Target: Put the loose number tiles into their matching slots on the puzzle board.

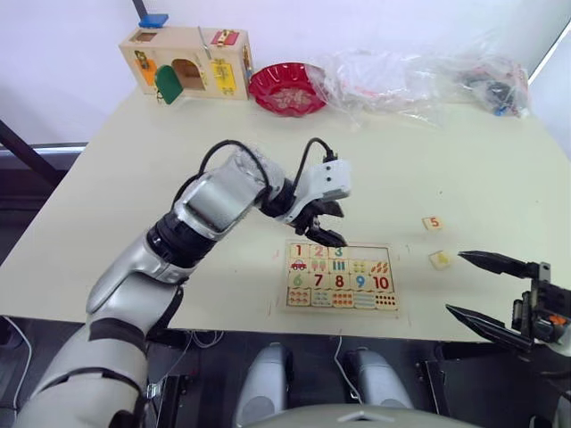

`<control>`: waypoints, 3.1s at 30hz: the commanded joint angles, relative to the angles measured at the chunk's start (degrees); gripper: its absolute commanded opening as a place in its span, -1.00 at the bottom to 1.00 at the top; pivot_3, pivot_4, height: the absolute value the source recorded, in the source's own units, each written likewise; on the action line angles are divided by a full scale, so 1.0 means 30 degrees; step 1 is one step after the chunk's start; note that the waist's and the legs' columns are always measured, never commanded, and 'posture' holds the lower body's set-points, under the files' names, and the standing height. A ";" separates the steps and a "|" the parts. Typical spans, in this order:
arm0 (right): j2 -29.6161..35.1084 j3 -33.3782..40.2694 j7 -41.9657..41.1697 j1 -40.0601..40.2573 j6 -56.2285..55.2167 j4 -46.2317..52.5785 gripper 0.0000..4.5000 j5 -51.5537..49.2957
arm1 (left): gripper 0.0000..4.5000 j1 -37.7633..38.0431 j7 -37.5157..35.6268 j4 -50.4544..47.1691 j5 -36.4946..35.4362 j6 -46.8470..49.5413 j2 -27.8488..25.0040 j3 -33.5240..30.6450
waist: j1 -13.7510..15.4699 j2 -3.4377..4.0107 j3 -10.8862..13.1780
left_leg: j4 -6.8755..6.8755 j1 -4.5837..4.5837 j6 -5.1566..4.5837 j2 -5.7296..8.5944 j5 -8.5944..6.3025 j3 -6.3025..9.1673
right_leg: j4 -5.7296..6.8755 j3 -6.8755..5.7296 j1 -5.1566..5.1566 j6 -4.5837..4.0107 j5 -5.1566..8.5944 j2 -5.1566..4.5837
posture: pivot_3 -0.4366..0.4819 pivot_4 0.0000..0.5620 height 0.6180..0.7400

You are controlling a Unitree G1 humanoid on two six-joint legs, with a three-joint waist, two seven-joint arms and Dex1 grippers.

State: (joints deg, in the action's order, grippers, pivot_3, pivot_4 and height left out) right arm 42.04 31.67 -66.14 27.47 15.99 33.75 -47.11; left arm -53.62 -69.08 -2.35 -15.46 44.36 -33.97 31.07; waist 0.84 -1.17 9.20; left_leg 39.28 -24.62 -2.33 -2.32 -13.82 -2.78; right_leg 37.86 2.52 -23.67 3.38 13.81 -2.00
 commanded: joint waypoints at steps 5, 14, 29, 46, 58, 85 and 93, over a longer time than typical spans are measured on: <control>-0.0114 0.0243 -0.0224 0.0218 -0.0231 0.0244 1.00 -0.0114 | -0.25 0.1471 -0.0292 0.1656 0.0003 -0.3698 0.0844 -0.1783 | -0.0011 -0.0003 0.0002 | 0.0013 -0.0006 -0.0001 0.0008 0.0000 -0.0004 | 0.0003 0.0011 0.0001 -0.0001 -0.0004 0.0001 | -0.05 -0.47 1.00; -0.0085 0.0193 -0.0110 0.0143 -0.0142 0.0235 1.00 -0.0191 | -0.95 0.3123 -0.0589 0.3338 0.1289 -0.7070 0.1177 -0.1694 | -0.0015 -0.0001 0.0001 | 0.0013 0.0000 -0.0002 0.0006 0.0001 -0.0003 | 0.0010 0.0010 0.0003 -0.0005 -0.0006 0.0004 | -0.05 -0.47 1.00; -0.0198 0.0250 0.0151 0.0500 -0.0133 0.0675 1.00 -0.0291 | -0.95 0.4515 -0.1058 0.4198 0.1919 -0.8759 0.1523 -0.2134 | -0.0012 -0.0001 0.0000 | 0.0014 -0.0001 -0.0002 0.0005 0.0001 0.0001 | 0.0010 0.0007 0.0003 -0.0006 -0.0008 0.0003 | -0.05 -0.47 1.00; -0.0260 0.0469 0.0215 0.0816 -0.0044 0.0959 1.00 -0.0454 | -0.95 0.5073 -0.0840 0.4434 0.2921 -0.9064 0.2210 -0.1974 | -0.0013 -0.0001 -0.0001 | 0.0015 0.0001 -0.0002 0.0004 0.0001 0.0002 | 0.0010 0.0005 0.0007 -0.0007 -0.0008 0.0002 | -0.05 -0.47 1.00; -0.0339 0.0213 0.0318 0.0759 -0.0099 0.0966 1.00 -0.0415 | -0.95 0.5086 -0.0646 0.2903 0.1661 -0.6734 0.2350 -0.3412 | -0.0016 0.0001 -0.0002 | 0.0014 0.0004 -0.0002 0.0003 0.0000 0.0004 | 0.0010 0.0006 0.0010 -0.0007 -0.0008 0.0002 | -0.05 -0.47 1.00; -0.2277 -0.2389 0.3391 -0.2797 -0.0855 -0.3248 1.00 0.1626 | -0.95 1.8475 0.8019 -0.7102 -0.4015 -0.5704 0.3004 -1.4862 | -0.0077 0.0009 -0.0018 | -0.0031 0.0137 -0.0007 -0.0050 -0.0005 -0.0180 | 0.0014 0.0143 0.0036 -0.0001 -0.0013 -0.0085 | -0.05 -0.47 1.00; -0.1847 -0.1170 0.1340 -0.2682 -0.2493 -0.7492 1.00 0.2430 | 0.52 2.1650 0.6526 -0.5966 -0.5240 -0.7743 0.2391 -1.6564 | -0.0055 0.0006 -0.0020 | -0.0058 0.0274 -0.0095 -0.0121 -0.0075 -0.0440 | 0.0003 0.0308 0.0039 0.0002 -0.0010 -0.0124 | -0.05 -0.47 1.00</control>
State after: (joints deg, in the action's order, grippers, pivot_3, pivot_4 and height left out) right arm 35.44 25.93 -60.33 19.17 10.35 12.71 -40.25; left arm 9.81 -47.91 -20.30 -29.55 23.37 -25.69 -15.68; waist 0.67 -1.15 9.14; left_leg 39.11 -23.79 -2.64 -2.69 -14.07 -4.17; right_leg 37.87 3.45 -23.59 3.39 13.77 -2.41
